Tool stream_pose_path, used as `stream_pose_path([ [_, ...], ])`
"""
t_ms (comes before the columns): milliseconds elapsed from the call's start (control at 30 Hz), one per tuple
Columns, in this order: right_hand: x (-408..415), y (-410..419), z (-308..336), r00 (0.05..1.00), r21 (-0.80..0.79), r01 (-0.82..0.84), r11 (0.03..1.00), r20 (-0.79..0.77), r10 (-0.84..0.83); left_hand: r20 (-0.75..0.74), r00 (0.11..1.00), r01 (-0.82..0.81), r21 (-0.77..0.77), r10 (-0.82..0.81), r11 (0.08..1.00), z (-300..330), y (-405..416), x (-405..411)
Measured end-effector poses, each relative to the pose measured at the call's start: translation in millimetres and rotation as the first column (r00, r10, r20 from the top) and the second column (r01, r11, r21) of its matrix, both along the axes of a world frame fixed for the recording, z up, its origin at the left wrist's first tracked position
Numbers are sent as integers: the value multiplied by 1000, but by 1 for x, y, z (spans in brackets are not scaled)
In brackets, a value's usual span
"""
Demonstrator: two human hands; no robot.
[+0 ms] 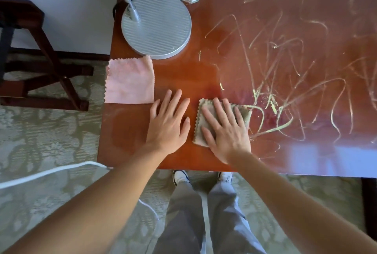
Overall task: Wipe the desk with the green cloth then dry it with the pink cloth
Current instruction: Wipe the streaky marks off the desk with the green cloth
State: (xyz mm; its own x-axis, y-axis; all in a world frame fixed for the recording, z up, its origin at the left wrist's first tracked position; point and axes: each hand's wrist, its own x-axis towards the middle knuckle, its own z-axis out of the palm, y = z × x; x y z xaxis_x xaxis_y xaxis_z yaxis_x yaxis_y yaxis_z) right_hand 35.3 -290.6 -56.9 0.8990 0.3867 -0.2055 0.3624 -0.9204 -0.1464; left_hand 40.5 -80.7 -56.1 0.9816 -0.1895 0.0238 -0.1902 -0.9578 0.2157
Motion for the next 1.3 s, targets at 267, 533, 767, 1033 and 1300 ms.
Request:
stream_pose_path([
  [267,20,8,0,999,30,41,999,33,-42,12,997,-80,0,80,997,-8,-7,7],
  [533,-54,-5,-1,996,32,-86,996,-14,86,15,995,-95,-17,95,995,-10,-8,6],
  [767,103,14,4,998,-24,69,997,8,-69,22,995,-98,-8,99,995,-10,-8,8],
  [1033,-10,16,3,998,36,-51,998,-22,51,15,996,-87,-10,87,996,-10,-7,6],
  [1300,56,7,5,998,-16,-55,998,-38,54,16,996,-90,-41,91,995,-10,-7,6],
])
